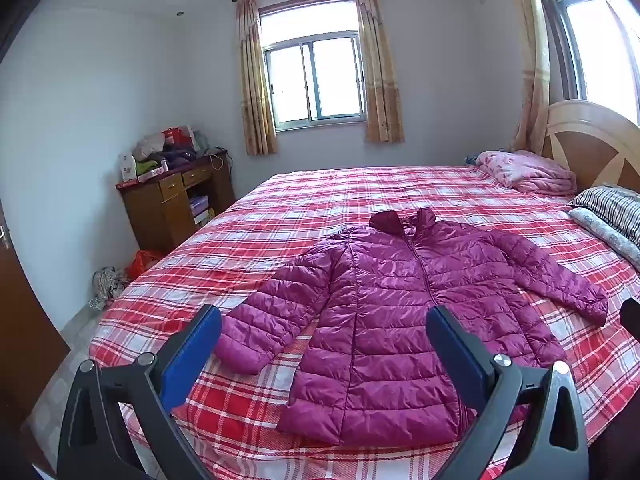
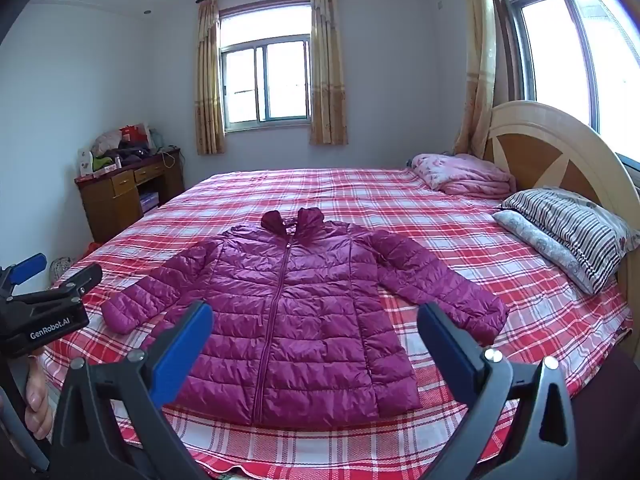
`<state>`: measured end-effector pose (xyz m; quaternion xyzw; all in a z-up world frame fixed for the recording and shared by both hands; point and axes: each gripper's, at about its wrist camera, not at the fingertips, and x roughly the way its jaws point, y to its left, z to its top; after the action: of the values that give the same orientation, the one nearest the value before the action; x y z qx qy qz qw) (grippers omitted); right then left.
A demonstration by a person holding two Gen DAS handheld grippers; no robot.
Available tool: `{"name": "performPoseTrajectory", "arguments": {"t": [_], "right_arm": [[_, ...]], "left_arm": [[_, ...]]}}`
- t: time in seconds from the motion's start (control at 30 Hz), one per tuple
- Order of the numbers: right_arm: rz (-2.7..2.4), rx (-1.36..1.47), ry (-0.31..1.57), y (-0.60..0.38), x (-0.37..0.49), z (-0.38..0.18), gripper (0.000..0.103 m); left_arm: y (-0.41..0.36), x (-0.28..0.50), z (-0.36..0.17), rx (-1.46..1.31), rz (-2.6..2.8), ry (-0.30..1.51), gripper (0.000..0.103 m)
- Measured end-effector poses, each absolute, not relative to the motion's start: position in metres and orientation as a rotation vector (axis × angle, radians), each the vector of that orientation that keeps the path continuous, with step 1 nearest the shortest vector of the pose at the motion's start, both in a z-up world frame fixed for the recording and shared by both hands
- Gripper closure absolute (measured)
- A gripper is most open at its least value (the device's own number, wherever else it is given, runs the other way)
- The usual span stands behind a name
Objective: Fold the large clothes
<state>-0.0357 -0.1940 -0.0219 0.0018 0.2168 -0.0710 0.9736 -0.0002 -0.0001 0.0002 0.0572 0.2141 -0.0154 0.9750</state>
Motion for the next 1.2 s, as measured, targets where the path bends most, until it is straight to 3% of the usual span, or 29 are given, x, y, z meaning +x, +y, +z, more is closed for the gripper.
{"name": "performPoseTrajectory", "arguments": {"t": [1.2], "right_arm": [[-0.133,0.003,0.461,-0.19,-0.029,-0.033,0.0]], "left_arm": [[0.003,0.005,-0.006,0.109,-0.002,0.426,0.001]]}}
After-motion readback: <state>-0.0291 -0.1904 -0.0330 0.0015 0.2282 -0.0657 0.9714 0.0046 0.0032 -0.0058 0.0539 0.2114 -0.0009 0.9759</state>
